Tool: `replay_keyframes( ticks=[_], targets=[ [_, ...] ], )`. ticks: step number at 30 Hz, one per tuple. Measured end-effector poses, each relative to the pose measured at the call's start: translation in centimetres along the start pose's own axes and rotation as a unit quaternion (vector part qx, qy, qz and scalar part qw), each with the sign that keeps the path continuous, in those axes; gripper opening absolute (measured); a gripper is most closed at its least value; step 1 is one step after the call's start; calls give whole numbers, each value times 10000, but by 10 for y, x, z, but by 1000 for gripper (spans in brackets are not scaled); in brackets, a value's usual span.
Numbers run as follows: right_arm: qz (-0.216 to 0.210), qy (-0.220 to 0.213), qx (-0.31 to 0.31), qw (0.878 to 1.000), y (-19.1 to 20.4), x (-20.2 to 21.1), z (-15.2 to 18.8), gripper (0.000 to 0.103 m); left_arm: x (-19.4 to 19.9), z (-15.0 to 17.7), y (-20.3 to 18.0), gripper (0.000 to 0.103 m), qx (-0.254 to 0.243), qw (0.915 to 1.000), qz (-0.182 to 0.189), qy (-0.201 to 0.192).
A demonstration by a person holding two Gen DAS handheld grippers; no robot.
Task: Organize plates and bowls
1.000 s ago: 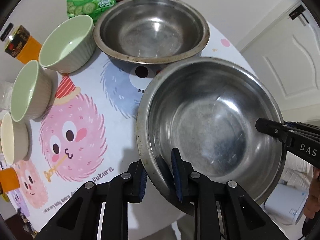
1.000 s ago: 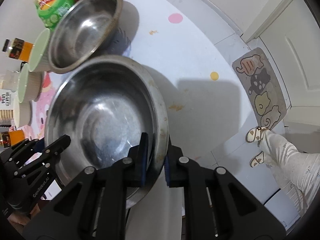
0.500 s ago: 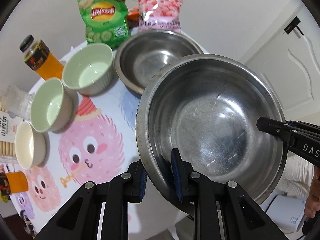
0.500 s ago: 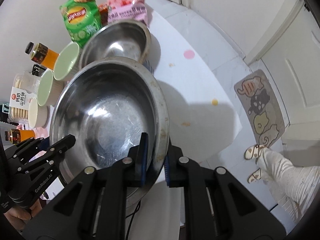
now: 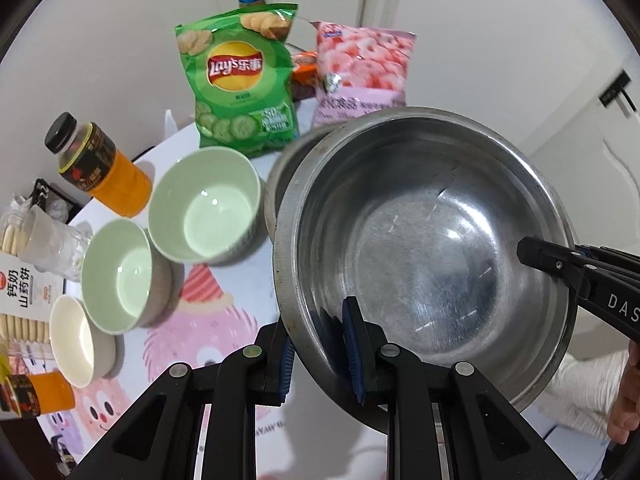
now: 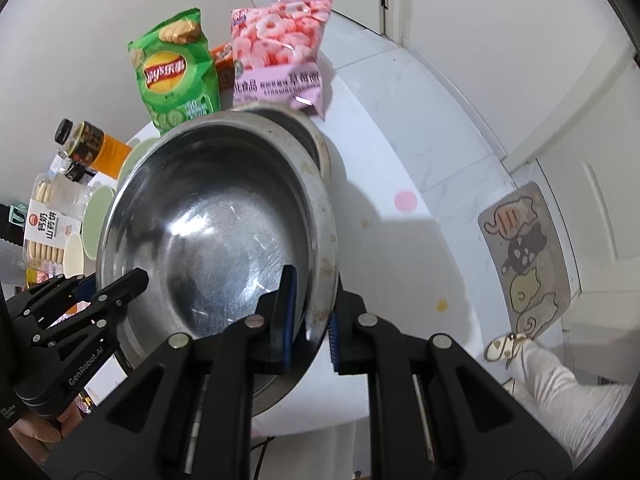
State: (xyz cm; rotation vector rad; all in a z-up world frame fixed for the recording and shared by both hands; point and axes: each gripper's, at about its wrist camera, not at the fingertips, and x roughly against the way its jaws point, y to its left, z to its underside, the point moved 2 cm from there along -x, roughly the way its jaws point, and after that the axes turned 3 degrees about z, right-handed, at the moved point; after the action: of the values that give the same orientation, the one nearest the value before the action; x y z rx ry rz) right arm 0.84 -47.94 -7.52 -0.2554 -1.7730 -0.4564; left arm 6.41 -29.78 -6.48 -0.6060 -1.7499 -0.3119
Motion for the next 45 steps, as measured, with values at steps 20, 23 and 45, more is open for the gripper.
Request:
replay_keyframes(
  ticks=[20, 23, 45],
  targets=[
    [-291, 340, 744, 9962, 1, -64, -74, 16, -52, -42, 16, 22, 676, 9967, -456, -37],
    [-315, 380, 781, 9957, -1, -68, -73, 16, -58, -40, 14, 22, 689, 9965, -462, 27],
    [-340, 545, 901, 9939, -9, -90, -76, 16, -81, -45, 11, 23, 902, 9934, -676, 193]
  ],
)
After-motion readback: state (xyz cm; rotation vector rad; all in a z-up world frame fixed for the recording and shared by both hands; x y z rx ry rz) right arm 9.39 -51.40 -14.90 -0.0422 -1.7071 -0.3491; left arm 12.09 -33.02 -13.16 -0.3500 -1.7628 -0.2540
